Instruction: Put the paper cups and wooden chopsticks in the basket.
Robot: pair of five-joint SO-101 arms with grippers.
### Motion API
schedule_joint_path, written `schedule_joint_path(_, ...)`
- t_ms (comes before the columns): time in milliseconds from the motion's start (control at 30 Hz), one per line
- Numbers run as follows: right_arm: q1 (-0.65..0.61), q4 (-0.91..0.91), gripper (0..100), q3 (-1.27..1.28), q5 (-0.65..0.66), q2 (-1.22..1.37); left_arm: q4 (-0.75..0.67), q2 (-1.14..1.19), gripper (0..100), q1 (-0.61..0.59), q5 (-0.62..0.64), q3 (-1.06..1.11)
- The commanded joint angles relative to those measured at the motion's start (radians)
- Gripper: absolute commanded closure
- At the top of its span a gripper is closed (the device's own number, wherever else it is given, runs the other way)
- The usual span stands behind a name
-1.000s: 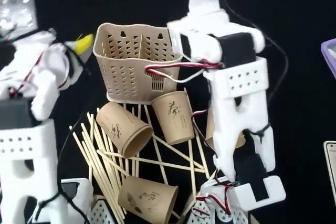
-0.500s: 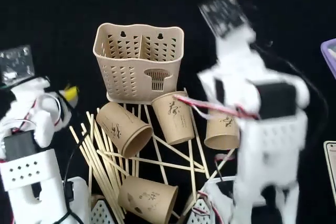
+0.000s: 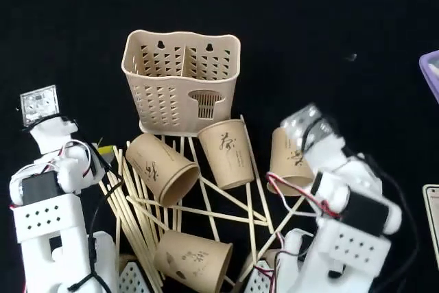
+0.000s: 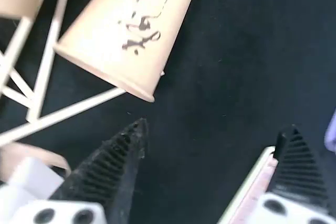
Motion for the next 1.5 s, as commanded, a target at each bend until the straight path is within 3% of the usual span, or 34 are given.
schedule_joint_path(0,0.08,-0.021,62.1,0.102,0.216,-0.174,-0.058,-0.015,71,-0.005,0.014,0.03)
schedule_joint_path(200,0.08,-0.114,62.0,0.371,0.308,-0.41,-0.058,-0.015,71,-0.005,0.014,0.03)
schedule_joint_path(500,0.055,-0.296,64.5,0.713,0.265,-0.679,-0.058,-0.021,71,-0.005,0.012,0.035)
schedule_joint_path(700,-0.031,-0.322,99.5,0.662,0.101,-0.674,-0.058,-0.017,71,-0.005,0.012,0.036)
schedule_joint_path(833,-0.055,-0.27,98.8,0.561,0.031,-0.674,-0.058,-0.023,71,-0.005,0.012,0.051)
schedule_joint_path(1033,-0.141,-0.038,98.8,0.332,0.025,-0.674,-0.058,-0.025,71,-0.005,0.012,0.053)
schedule_joint_path(1467,-0.129,-0.086,98.8,0.13,0.014,-0.651,-0.06,-0.025,71,-0.005,0.012,0.054)
